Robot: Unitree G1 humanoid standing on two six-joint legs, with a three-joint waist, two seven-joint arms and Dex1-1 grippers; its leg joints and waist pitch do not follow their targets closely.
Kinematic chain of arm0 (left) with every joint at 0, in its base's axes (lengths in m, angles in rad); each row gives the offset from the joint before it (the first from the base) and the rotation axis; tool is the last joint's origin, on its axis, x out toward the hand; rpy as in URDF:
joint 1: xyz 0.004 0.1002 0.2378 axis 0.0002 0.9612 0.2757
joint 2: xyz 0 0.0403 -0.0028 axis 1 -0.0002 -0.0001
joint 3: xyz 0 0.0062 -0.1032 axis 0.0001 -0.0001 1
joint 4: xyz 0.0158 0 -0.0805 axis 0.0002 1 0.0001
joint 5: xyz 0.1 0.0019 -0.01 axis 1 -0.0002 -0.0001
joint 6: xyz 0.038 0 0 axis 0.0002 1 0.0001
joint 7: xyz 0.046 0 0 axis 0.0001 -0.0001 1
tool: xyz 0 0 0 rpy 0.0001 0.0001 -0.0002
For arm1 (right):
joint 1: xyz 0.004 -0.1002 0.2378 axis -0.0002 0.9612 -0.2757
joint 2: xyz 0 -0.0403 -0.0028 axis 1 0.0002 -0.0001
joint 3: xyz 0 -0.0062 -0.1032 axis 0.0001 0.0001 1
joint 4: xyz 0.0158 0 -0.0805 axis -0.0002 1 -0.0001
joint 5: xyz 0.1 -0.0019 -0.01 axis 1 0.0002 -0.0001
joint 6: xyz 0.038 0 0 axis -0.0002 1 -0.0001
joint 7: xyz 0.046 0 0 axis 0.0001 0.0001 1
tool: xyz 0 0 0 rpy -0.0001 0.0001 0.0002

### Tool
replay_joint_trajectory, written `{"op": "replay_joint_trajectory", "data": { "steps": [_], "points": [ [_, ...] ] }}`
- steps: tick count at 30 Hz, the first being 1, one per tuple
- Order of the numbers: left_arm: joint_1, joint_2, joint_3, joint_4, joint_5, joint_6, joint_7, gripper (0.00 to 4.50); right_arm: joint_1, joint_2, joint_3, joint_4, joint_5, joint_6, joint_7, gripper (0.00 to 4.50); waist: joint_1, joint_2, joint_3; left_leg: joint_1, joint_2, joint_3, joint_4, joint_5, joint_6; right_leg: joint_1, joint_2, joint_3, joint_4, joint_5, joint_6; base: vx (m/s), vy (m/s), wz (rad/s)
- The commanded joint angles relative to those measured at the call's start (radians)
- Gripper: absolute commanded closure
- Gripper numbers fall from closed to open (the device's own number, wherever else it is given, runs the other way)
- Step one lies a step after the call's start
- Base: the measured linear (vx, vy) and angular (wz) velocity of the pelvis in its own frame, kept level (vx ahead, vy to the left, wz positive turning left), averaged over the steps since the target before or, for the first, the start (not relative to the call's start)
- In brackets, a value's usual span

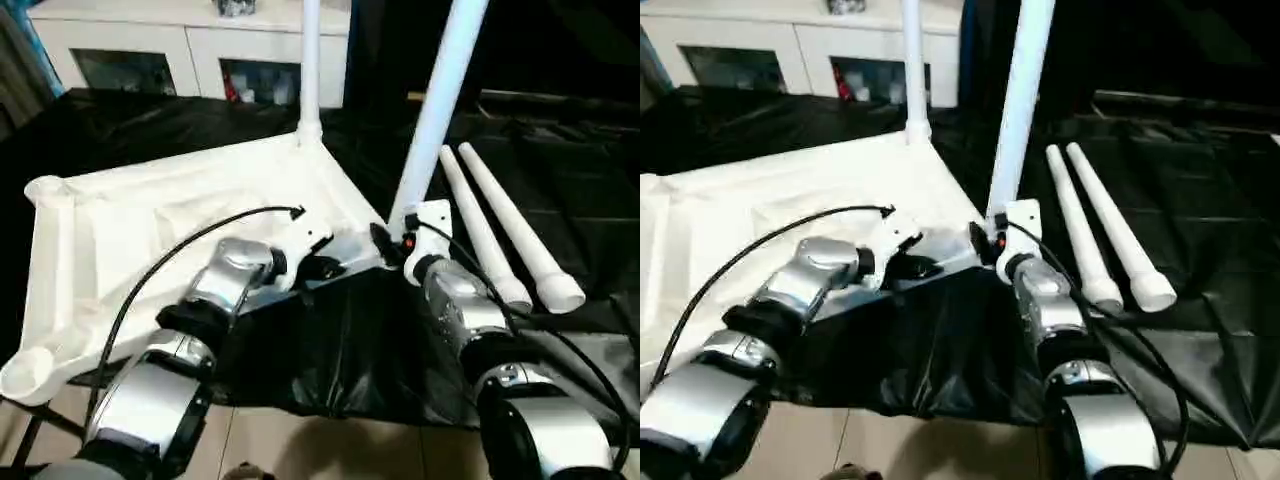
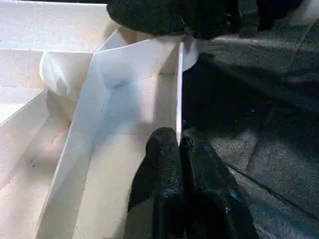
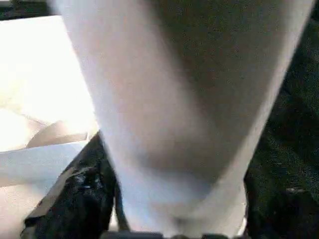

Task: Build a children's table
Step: Rotate leg to tighten

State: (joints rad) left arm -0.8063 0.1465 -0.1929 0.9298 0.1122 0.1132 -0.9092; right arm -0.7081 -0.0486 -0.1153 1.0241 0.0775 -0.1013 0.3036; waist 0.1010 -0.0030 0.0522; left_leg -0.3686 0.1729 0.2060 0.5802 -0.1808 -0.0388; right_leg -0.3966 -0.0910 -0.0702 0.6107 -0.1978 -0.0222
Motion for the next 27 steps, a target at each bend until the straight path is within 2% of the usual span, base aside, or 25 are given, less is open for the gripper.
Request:
{"op": "replay_joint_trajectory", "data": {
  "steps": [1,3,4,5,6,9,12,14,17,20,23,25,27],
  "points": [
    [0.011,-0.034,-0.028,-0.036,-0.013,-0.057,-0.026,4.50,0.000,0.074,0.047,0.006,0.013,-0.008,0.128,0.89,-0.002,-0.001,-0.061,0.014,0.063,-0.032,-0.070,-0.193,0.054,0.045,-0.079,0.052,-0.075,-0.127,-0.231,0.000,0.000,0.00],
    [0.022,-0.017,-0.030,-0.050,-0.016,-0.071,-0.062,4.50,-0.002,0.062,0.047,0.002,0.023,-0.012,0.175,0.68,-0.003,-0.001,-0.062,0.012,0.065,-0.034,-0.070,-0.206,0.058,0.047,-0.082,0.052,-0.076,-0.149,-0.229,0.000,0.000,0.00],
    [0.029,-0.003,-0.034,-0.058,-0.017,-0.084,-0.090,4.50,-0.002,0.048,0.056,-0.002,0.017,-0.023,0.199,0.62,-0.006,-0.001,-0.063,0.010,0.066,-0.034,-0.071,-0.200,0.058,0.048,-0.079,0.051,-0.073,-0.137,-0.231,0.000,0.000,0.00],
    [0.035,0.011,-0.040,-0.064,-0.017,-0.096,-0.115,4.50,-0.002,0.033,0.066,-0.004,0.008,-0.033,0.223,0.54,-0.011,-0.006,-0.064,0.009,0.066,-0.033,-0.069,-0.184,0.062,0.049,-0.078,0.051,-0.069,-0.112,-0.238,0.000,0.000,0.00],
    [0.038,0.020,-0.043,-0.067,-0.015,-0.101,-0.128,4.50,-0.002,0.025,0.071,-0.006,0.005,-0.036,0.243,0.42,-0.009,-0.003,-0.065,0.009,0.067,-0.033,-0.068,-0.175,0.066,0.049,-0.079,0.050,-0.066,-0.101,-0.243,0.000,0.000,0.00],
    [0.051,0.060,-0.052,-0.074,-0.021,-0.119,-0.204,4.50,0.008,-0.027,0.112,-0.020,-0.005,-0.046,0.404,0.42,-0.004,-0.001,-0.067,0.005,0.066,-0.026,-0.059,-0.126,0.098,0.050,-0.075,0.047,-0.056,-0.021,-0.267,0.000,0.000,0.00],
    [0.059,0.086,-0.055,-0.082,-0.035,-0.131,-0.273,4.50,0.025,-0.062,0.147,-0.046,-0.003,-0.046,0.548,0.42,-0.001,0.000,-0.066,0.005,0.068,-0.025,-0.057,-0.132,0.114,0.050,-0.075,0.045,-0.055,-0.018,-0.277,0.000,0.000,0.00],
    [0.061,0.096,-0.055,-0.087,-0.041,-0.132,-0.300,4.50,0.033,-0.076,0.158,-0.060,0.001,-0.042,0.614,0.42,0.000,0.000,-0.065,0.008,0.071,-0.026,-0.059,-0.146,0.109,0.048,-0.075,0.046,-0.057,-0.041,-0.276,0.000,0.000,0.00],
    [0.061,0.135,-0.059,-0.093,-0.056,-0.142,-0.399,4.50,0.067,-0.132,0.205,-0.128,0.026,-0.009,0.857,0.42,0.005,0.001,-0.063,0.008,0.073,-0.027,-0.060,-0.176,0.101,0.048,-0.077,0.047,-0.060,-0.077,-0.277,0.000,0.000,0.00],
    [0.060,0.143,-0.059,-0.092,-0.057,-0.142,-0.421,4.50,0.072,-0.144,0.217,-0.141,0.033,0.006,0.909,0.66,0.008,0.001,-0.063,0.010,0.074,-0.028,-0.061,-0.175,0.096,0.046,-0.078,0.047,-0.059,-0.078,-0.284,0.000,0.000,0.00],
    [0.060,0.165,-0.069,-0.097,-0.062,-0.139,-0.488,4.50,0.093,-0.170,0.256,-0.191,0.049,0.058,1.032,0.77,0.013,0.001,-0.064,0.011,0.074,-0.028,-0.060,-0.175,0.094,0.046,-0.078,0.048,-0.059,-0.086,-0.283,0.000,0.000,0.00],
    [0.060,0.169,-0.072,-0.099,-0.063,-0.139,-0.499,4.50,0.097,-0.174,0.263,-0.202,0.051,0.067,1.050,1.08,0.016,0.001,-0.063,0.012,0.075,-0.028,-0.061,-0.172,0.095,0.044,-0.078,0.048,-0.059,-0.083,-0.284,0.000,0.000,0.00],
    [0.064,0.178,-0.078,-0.102,-0.061,-0.135,-0.525,4.50,0.110,-0.178,0.279,-0.228,0.050,0.095,1.087,1.17,0.018,0.001,-0.062,0.012,0.074,-0.029,-0.062,-0.175,0.084,0.045,-0.079,0.048,-0.060,-0.096,-0.282,0.000,0.000,0.00]
  ]
}}
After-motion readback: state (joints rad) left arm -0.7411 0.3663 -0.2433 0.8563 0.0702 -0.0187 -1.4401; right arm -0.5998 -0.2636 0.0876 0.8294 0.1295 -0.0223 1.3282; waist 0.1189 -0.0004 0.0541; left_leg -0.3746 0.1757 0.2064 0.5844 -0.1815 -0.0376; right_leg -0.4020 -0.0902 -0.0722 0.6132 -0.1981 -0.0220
